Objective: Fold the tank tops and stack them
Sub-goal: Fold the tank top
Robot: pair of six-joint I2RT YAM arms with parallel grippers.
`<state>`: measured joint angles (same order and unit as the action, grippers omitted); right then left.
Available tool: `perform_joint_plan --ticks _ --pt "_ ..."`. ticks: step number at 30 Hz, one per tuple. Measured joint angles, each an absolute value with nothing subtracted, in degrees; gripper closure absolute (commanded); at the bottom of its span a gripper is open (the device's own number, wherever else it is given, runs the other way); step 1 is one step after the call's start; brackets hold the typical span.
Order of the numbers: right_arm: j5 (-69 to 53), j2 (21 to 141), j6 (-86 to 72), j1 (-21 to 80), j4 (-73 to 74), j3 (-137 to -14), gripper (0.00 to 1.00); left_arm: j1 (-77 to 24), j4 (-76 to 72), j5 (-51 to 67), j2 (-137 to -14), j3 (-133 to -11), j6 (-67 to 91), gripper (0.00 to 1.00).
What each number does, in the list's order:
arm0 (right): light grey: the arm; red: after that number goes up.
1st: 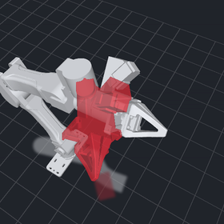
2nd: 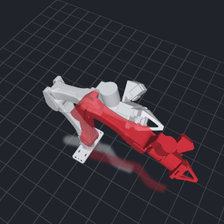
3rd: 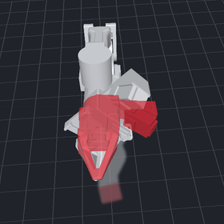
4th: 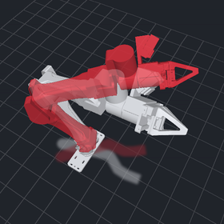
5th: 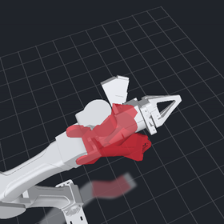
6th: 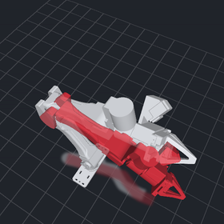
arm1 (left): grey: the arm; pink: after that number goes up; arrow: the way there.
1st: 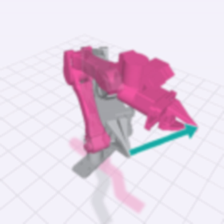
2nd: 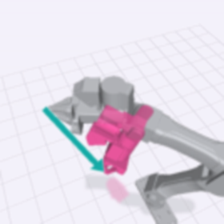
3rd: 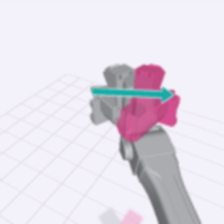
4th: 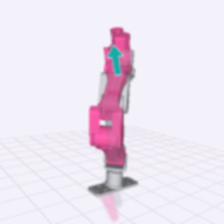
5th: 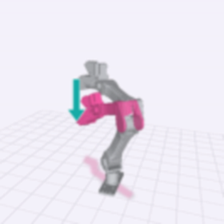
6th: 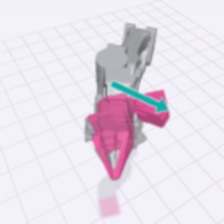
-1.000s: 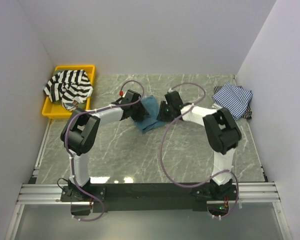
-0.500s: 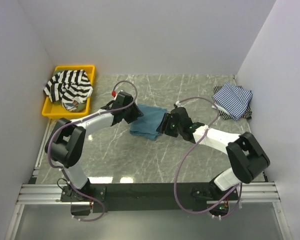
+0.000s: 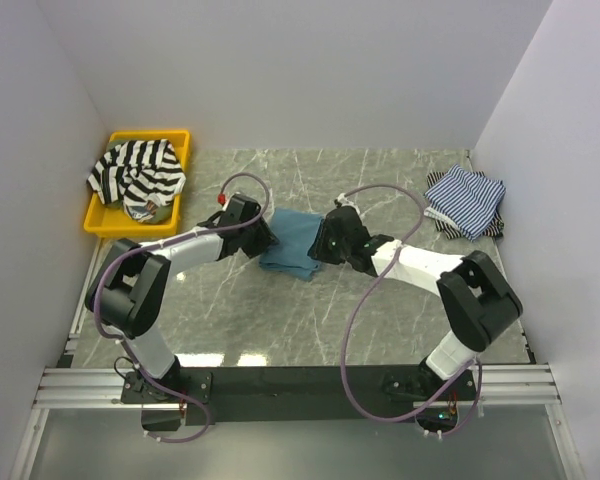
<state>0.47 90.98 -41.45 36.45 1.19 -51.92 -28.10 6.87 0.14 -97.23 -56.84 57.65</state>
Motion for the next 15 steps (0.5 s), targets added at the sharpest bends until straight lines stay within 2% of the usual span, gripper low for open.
perform_joint_plan --ticks 8,10,15 --pt "-0.1 95.0 -41.7 36.8 0.3 -47.7 0.77 -27.5 5.0 0.5 -97.4 -54.9 57.7 0.54" --pt "-0.2 94.9 -42.2 36.8 -0.9 -45.2 0.85 -27.5 4.6 0.8 -97.4 -54.7 57.7 0.54" --pt "-0.4 92.4 -43.5 36.8 -4.5 -40.9 0.87 -27.5 3.2 1.8 -97.4 -53.7 57.7 0.54"
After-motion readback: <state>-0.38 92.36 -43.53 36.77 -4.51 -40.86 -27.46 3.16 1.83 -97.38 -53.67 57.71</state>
